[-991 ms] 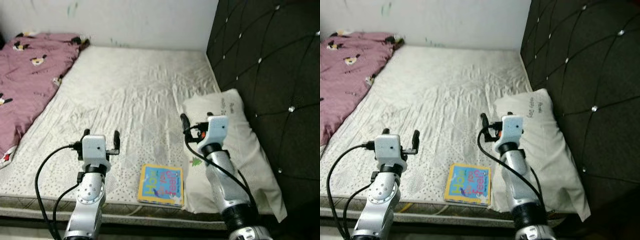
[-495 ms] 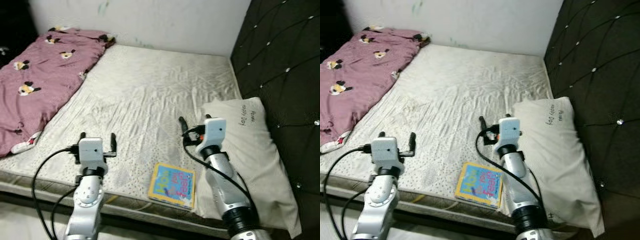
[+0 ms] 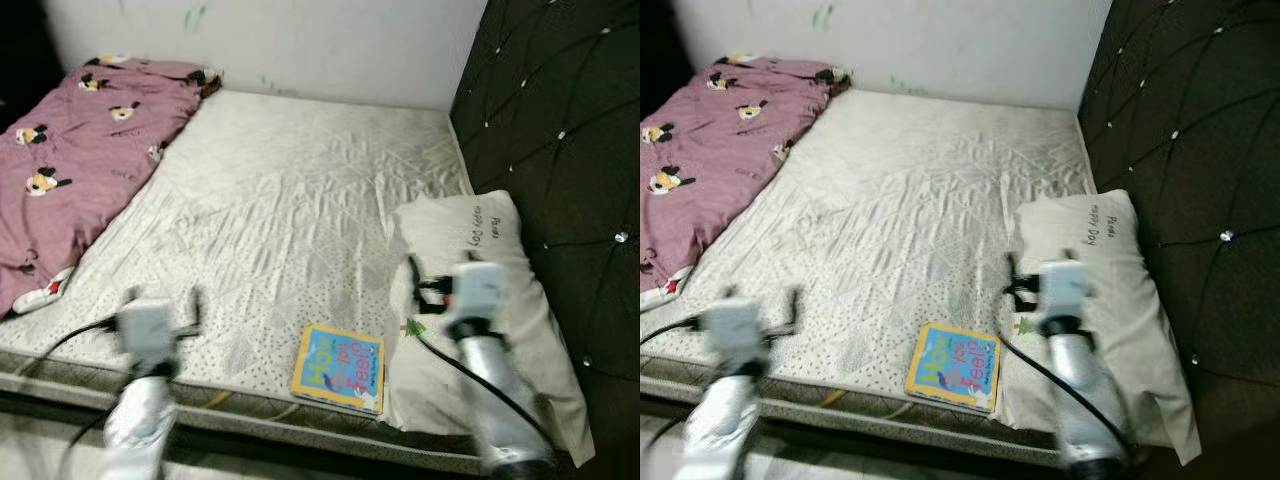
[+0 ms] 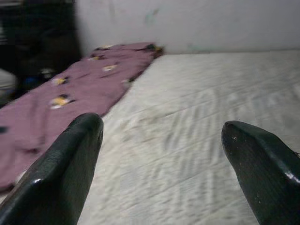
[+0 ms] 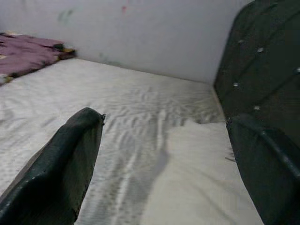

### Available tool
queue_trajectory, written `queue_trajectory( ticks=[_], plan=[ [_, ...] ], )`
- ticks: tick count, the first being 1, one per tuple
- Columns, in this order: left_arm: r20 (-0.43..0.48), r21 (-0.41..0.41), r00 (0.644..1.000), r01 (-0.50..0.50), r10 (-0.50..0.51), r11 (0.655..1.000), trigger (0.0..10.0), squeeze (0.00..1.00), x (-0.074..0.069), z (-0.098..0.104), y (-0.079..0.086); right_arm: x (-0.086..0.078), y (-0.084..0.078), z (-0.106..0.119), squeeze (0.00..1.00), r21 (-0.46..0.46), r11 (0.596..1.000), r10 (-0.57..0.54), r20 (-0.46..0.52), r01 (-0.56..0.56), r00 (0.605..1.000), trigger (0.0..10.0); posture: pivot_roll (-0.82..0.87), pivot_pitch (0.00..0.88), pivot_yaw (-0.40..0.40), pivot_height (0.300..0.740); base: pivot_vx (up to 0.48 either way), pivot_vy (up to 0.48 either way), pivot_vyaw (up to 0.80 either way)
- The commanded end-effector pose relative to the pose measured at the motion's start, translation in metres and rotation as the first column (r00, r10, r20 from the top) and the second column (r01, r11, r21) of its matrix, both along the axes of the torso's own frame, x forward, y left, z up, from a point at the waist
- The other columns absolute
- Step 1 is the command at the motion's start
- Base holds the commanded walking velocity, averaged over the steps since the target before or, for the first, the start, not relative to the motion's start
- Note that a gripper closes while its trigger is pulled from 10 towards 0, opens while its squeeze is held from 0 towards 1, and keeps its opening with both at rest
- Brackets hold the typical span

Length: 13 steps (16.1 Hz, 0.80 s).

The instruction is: Clean up the room

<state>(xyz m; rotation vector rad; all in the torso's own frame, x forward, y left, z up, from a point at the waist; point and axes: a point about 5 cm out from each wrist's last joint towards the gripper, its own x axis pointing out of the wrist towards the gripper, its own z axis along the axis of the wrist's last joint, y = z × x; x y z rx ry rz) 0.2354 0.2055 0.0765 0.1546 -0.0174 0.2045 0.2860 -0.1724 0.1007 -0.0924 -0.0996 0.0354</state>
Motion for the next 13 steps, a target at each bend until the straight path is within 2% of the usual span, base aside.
queue_trajectory(
  ticks=[1,3,4,6,8,11,13],
  plan=[
    [-0.004,0.007,1.000,0.006,-0.006,1.000,10.0,0.00,-0.012,0.001,0.003,-0.011,-0.004,0.002,0.00,0.004,1.000,0.018,-0.006,-0.018,1.000,10.0,0.04,0.003,-0.043,0.740,0.000,0.000,0.00],
    [-0.031,-0.016,0.999,-0.031,0.030,0.999,10.0,0.00,-0.034,-0.006,0.004,-0.030,-0.011,-0.007,0.00,-0.017,0.999,0.034,-0.052,-0.035,0.998,10.0,0.04,0.011,-0.042,0.740,0.000,0.000,0.00],
    [-0.030,-0.005,0.999,-0.019,0.019,1.000,10.0,0.00,-0.036,-0.007,0.000,-0.031,-0.011,-0.007,0.00,-0.020,0.999,0.034,-0.056,-0.035,0.998,10.0,0.04,0.011,-0.042,0.740,0.000,0.000,0.00],
    [-0.036,0.005,0.999,0.008,-0.007,1.000,10.0,0.00,-0.033,-0.006,-0.003,-0.026,-0.009,-0.004,0.00,0.000,1.000,0.027,-0.060,-0.027,0.998,10.0,0.04,0.011,-0.042,0.740,0.000,0.000,0.00],
    [-0.032,-0.017,0.999,0.016,-0.017,1.000,10.0,0.00,-0.028,-0.002,-0.003,-0.020,-0.006,0.000,0.00,0.019,1.000,0.026,-0.070,-0.025,0.997,10.0,0.05,0.011,-0.041,0.740,0.000,0.000,-0.80],
    [-0.043,-0.034,0.999,0.030,-0.031,0.999,10.0,0.00,-0.028,-0.002,-0.007,-0.021,-0.006,0.001,0.00,0.022,1.000,0.018,-0.071,-0.016,0.997,10.0,0.04,0.016,-0.036,0.740,0.000,0.000,-0.80],
    [-0.054,-0.043,0.998,0.038,-0.041,0.998,10.0,0.00,-0.028,-0.004,-0.009,-0.021,-0.006,0.001,0.00,0.027,1.000,0.012,-0.076,-0.010,0.997,10.0,0.04,0.018,-0.034,0.740,0.000,0.000,-0.25]
  ],
)
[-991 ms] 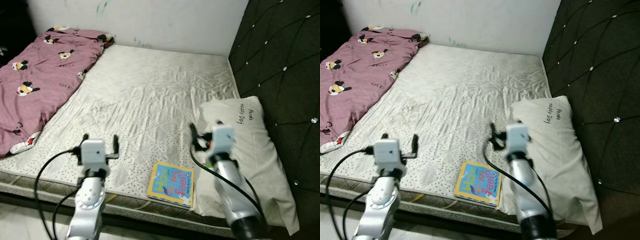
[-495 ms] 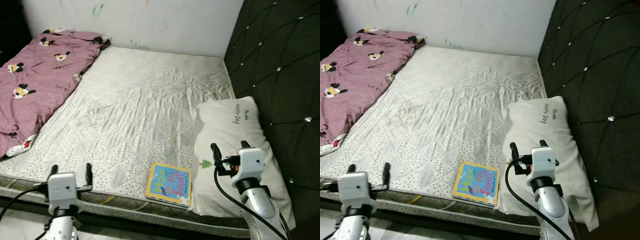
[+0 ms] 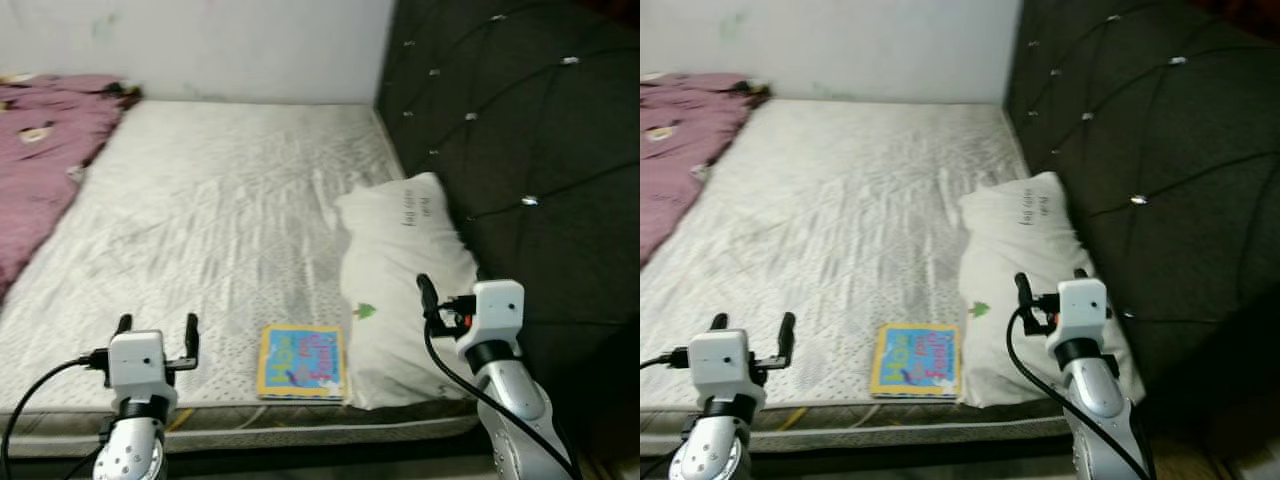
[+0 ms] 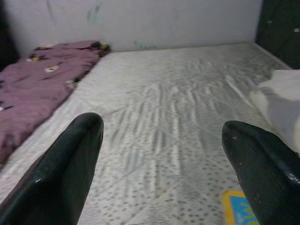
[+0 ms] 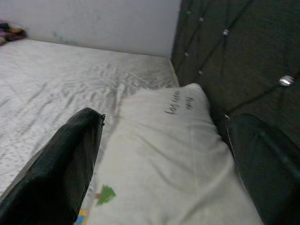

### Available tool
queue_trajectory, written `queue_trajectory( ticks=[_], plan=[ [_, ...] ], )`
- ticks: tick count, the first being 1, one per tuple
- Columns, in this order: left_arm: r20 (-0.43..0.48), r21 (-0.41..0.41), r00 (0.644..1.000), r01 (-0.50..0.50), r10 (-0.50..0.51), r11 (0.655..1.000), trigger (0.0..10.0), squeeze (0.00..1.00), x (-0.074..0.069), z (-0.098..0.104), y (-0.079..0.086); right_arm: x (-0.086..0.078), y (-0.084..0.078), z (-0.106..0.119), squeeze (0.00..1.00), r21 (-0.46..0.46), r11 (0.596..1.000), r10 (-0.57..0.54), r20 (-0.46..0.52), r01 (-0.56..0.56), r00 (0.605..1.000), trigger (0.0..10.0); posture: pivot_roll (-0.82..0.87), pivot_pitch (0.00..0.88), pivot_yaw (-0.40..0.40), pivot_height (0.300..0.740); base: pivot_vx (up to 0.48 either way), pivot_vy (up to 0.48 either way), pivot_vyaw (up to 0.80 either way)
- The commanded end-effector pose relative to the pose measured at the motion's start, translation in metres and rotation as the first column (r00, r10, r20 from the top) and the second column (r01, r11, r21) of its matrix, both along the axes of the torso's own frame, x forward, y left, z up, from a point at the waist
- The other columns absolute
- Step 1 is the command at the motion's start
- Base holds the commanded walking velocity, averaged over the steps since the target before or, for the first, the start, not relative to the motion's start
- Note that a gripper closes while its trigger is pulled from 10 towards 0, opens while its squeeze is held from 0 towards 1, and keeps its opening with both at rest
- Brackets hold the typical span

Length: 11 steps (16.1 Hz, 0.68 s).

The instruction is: Clean up the room

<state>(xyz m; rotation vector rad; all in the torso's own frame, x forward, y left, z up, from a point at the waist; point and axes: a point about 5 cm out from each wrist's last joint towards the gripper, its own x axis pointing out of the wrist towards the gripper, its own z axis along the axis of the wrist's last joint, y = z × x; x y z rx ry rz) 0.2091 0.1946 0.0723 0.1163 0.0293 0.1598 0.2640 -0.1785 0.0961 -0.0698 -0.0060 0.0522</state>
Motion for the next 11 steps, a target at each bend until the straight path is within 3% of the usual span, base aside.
queue_trajectory(
  ticks=[1,7,11],
  plan=[
    [-0.012,0.000,1.000,-0.001,0.001,1.000,10.0,0.00,-0.001,0.000,0.002,0.000,0.002,0.005,0.00,0.011,1.000,-0.004,0.015,0.004,1.000,10.0,0.04,0.015,-0.031,0.740,0.000,0.000,0.00],
    [-0.023,-0.003,0.999,0.041,-0.041,0.999,10.0,0.00,0.012,-0.002,-0.007,0.007,0.002,0.001,0.00,0.032,0.998,-0.057,0.024,0.056,0.998,10.0,0.04,0.000,0.029,0.740,0.000,0.000,0.00],
    [-0.025,-0.012,0.999,0.032,-0.032,0.999,10.0,0.00,0.018,-0.003,-0.007,0.009,0.005,0.002,0.00,0.015,1.000,-0.022,0.019,0.022,1.000,10.0,0.03,0.003,-0.007,0.740,0.000,0.000,0.00]
  ],
)
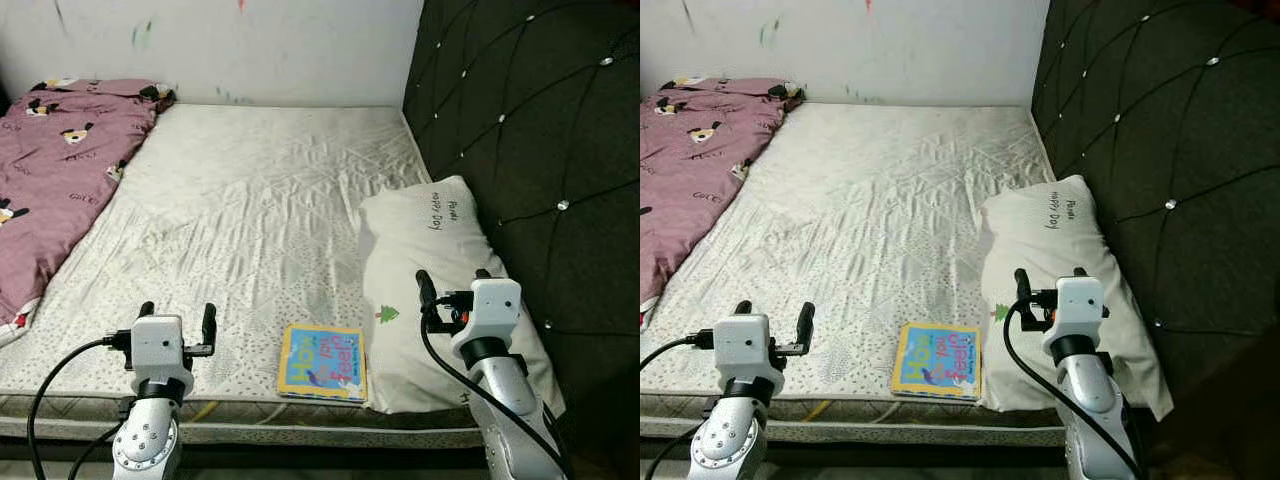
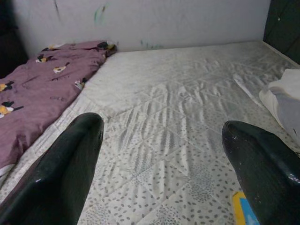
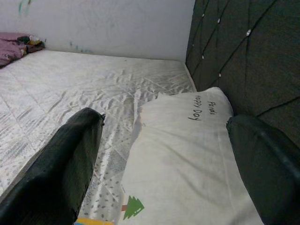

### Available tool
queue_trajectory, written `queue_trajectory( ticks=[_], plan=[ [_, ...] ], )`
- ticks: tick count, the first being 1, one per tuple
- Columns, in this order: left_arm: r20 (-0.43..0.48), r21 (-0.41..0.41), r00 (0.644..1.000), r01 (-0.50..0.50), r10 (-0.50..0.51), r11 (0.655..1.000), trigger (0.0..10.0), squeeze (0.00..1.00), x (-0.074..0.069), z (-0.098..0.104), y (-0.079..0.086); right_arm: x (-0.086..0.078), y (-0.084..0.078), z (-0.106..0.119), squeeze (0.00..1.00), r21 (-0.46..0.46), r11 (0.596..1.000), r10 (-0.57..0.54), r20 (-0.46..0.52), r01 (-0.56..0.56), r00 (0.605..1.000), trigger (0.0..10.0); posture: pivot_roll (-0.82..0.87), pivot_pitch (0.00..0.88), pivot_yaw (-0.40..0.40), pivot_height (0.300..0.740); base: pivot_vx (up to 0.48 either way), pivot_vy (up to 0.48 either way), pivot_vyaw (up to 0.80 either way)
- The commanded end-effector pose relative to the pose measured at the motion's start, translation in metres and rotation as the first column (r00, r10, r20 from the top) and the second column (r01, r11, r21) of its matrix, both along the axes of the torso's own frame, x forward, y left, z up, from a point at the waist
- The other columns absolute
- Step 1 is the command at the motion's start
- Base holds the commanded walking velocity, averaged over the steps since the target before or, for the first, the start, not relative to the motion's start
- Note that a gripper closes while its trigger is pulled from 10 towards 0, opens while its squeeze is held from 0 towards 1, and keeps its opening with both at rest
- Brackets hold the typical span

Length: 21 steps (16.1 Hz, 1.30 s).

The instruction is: Clean up the room

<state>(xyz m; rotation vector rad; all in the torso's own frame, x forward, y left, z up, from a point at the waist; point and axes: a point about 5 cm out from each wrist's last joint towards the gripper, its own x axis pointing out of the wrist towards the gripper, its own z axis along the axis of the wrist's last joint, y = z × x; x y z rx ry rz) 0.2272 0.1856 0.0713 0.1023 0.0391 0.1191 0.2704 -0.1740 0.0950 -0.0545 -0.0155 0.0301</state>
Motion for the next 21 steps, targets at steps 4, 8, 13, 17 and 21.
queue_trajectory(
  ticks=[4,8,13,17,21],
  plan=[
    [-0.009,-0.042,0.996,-0.084,0.083,0.996,10.0,0.00,0.001,-0.004,0.006,0.008,0.013,-0.003,0.00,-0.021,0.995,0.093,-0.023,-0.094,0.995,10.0,0.05,0.018,-0.088,0.740,0.000,0.000,0.00],
    [-0.014,-0.055,0.997,-0.083,0.082,0.995,10.0,0.00,0.001,-0.006,0.004,0.013,0.016,-0.004,0.00,-0.025,0.992,0.120,-0.033,-0.121,0.992,10.0,0.05,0.025,-0.096,0.740,0.000,0.000,0.00],
    [-0.017,-0.052,0.998,-0.056,0.055,0.997,10.0,0.00,0.005,-0.005,0.003,0.012,0.015,-0.004,0.00,-0.018,0.995,0.101,-0.030,-0.102,0.994,10.0,0.04,0.034,-0.069,0.740,0.000,0.000,-0.32],
    [-0.015,-0.040,0.999,-0.051,0.050,0.998,10.0,0.00,0.005,-0.004,0.003,0.013,0.016,-0.004,0.00,-0.016,0.994,0.104,-0.028,-0.104,0.994,10.0,0.04,0.037,-0.068,0.740,0.000,0.000,-0.61],
    [-0.013,-0.037,0.999,-0.052,0.051,0.998,10.0,0.00,0.006,-0.004,0.004,0.013,0.017,-0.004,0.00,-0.015,0.994,0.107,-0.030,-0.108,0.994,10.0,0.04,0.039,-0.069,0.740,0.000,-0.191,-0.42]
  ],
)
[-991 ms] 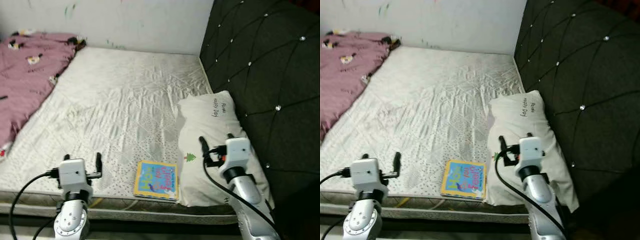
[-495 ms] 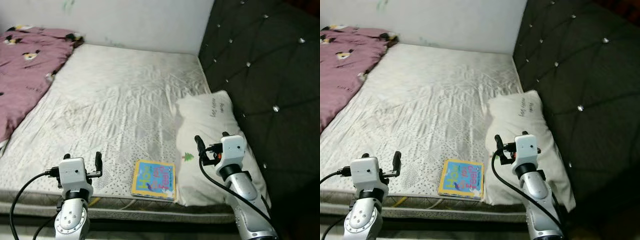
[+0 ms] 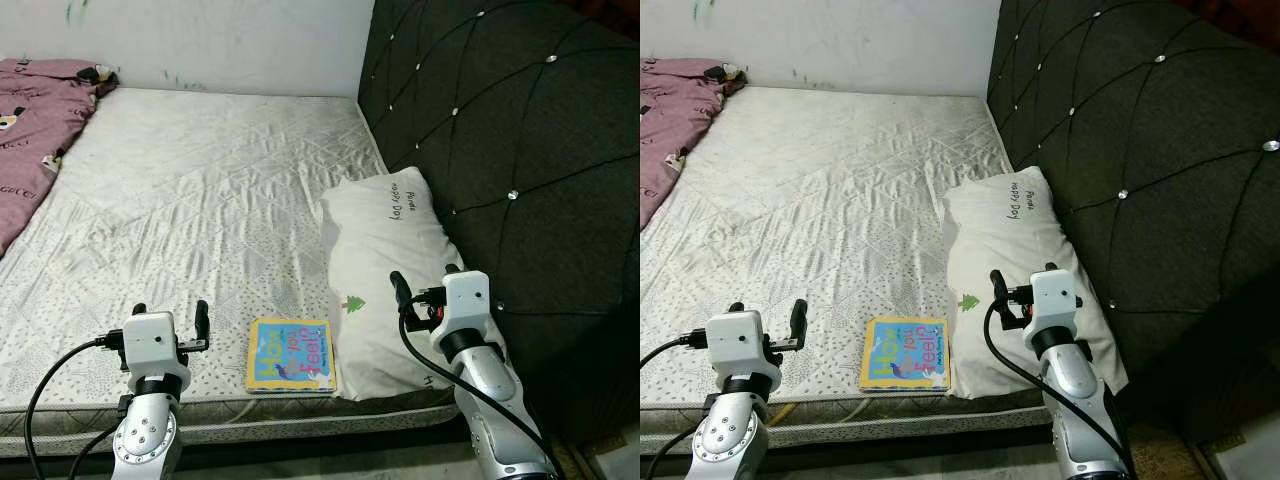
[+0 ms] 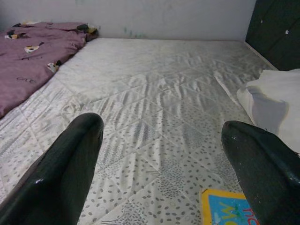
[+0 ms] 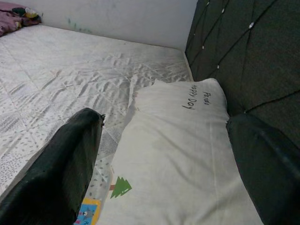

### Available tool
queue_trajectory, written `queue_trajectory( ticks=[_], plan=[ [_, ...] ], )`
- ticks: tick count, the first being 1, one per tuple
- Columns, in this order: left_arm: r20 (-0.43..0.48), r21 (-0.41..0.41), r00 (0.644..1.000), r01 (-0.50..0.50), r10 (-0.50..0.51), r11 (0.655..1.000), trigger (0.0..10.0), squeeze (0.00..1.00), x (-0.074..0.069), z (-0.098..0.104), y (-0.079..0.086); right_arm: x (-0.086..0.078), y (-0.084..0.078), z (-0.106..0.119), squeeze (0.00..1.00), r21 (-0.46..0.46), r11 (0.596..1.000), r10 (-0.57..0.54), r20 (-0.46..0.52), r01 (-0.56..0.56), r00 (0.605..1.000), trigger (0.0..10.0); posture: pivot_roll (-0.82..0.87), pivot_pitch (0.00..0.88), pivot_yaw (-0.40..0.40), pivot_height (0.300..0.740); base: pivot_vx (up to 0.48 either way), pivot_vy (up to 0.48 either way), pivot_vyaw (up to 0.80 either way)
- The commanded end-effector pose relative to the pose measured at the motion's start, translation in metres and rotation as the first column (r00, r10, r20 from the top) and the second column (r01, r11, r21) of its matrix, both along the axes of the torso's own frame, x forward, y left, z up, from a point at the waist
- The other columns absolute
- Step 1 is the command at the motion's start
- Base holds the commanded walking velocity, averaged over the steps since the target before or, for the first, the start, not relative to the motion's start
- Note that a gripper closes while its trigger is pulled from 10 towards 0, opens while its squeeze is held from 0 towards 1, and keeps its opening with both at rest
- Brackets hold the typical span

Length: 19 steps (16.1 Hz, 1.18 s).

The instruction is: Clean up the room

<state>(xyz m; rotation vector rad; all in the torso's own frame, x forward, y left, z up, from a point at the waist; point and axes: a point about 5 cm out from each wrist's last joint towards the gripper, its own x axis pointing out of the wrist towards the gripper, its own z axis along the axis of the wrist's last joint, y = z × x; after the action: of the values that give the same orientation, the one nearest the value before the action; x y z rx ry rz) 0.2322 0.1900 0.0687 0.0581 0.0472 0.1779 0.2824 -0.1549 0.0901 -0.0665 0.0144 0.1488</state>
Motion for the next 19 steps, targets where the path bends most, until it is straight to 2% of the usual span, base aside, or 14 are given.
queue_trajectory(
  ticks=[1,8,19],
  plan=[
    [-0.008,0.008,1.000,0.010,-0.010,1.000,10.0,0.00,0.0007,-0.0010,-0.0017,0.0015,-0.0028,0.0008,0.00,-0.004,1.000,-0.009,0.004,0.009,1.000,10.0,0.04,0.038,-0.069,0.740,0.000,-0.375,0.00],
    [-0.009,-0.029,1.000,-0.001,0.001,1.000,10.0,0.00,0.0006,-0.0023,-0.0016,0.0021,-0.0035,0.0004,0.00,-0.010,1.000,-0.005,-0.001,0.005,1.000,10.0,0.04,0.039,-0.072,0.740,0.000,0.000,0.00],
    [-0.020,-0.044,1.000,0.006,-0.007,0.999,10.0,0.00,0.0022,-0.0037,-0.0021,0.0027,-0.0033,-0.0009,0.00,-0.006,1.000,-0.004,-0.009,0.004,1.000,10.0,0.04,0.042,-0.072,0.740,0.000,0.480,0.00]
  ],
)
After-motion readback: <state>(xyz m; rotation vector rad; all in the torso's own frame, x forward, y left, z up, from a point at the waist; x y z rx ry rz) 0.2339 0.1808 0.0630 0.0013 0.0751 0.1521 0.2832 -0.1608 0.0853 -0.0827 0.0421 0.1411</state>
